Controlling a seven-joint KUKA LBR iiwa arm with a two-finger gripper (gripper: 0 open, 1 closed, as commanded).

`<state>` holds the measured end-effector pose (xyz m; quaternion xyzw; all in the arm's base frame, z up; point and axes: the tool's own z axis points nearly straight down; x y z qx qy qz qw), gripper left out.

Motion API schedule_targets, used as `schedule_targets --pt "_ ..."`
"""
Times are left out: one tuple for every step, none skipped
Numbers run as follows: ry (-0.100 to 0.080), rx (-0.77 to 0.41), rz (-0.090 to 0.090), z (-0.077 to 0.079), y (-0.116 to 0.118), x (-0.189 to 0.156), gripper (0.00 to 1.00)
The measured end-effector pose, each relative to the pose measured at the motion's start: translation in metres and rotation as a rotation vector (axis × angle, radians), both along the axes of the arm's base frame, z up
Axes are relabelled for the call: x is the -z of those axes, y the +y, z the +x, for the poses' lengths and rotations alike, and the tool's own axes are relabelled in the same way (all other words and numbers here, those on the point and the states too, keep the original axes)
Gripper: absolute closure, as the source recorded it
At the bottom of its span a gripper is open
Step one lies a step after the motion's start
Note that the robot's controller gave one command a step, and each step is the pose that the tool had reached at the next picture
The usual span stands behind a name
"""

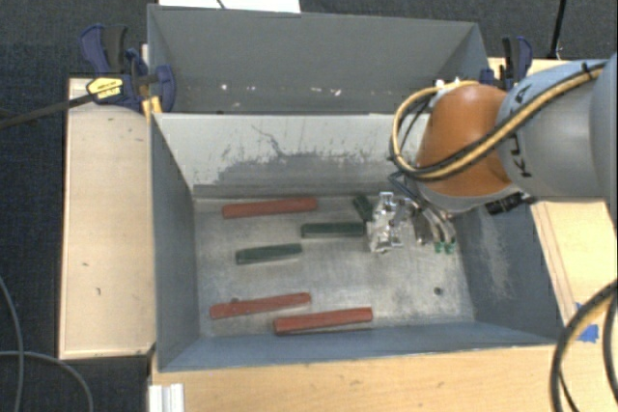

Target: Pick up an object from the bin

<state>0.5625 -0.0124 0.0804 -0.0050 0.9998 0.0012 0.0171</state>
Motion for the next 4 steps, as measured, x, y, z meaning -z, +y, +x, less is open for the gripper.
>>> schedule_targets --pt "0.047 -0.002 -0.001 -0.011 -0.001 0.005 0.00" --pt "0.046 -0.002 0.000 -0.011 0.000 0.005 0.00" --pt "0.021 -0.114 -0.003 0.023 0.052 0.006 1.00" --pt "0.026 -0.115 -0.003 0.021 0.052 0.008 0.00"
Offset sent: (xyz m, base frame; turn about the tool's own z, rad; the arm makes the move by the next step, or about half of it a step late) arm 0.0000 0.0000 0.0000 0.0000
